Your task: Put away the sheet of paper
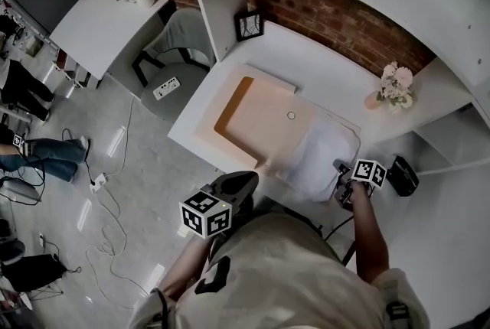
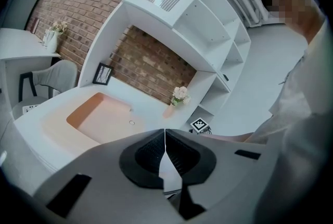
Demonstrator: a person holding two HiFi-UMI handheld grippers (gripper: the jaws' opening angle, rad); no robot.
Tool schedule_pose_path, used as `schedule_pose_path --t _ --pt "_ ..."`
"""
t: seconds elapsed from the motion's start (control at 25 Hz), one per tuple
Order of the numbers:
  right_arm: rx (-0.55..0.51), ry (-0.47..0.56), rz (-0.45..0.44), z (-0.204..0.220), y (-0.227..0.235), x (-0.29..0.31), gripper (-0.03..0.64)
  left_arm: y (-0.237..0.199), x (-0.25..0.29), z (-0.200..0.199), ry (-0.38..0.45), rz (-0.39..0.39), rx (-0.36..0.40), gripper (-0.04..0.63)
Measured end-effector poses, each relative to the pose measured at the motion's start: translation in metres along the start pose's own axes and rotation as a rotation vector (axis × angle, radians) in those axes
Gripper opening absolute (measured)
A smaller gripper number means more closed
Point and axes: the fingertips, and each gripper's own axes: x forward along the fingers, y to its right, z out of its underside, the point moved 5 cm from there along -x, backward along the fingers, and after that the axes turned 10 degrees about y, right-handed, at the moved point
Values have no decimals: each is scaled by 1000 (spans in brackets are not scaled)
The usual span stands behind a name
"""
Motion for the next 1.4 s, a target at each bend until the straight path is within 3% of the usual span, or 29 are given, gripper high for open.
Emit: schedule_pose_path --t 0.52,1.4 --pt "-148 19 108 0 7 7 28 -12 -22 0 29 -29 -11 19" --pt "-173 20 66 -3 -23 17 28 -20 -23 -6 42 -46 -19 20"
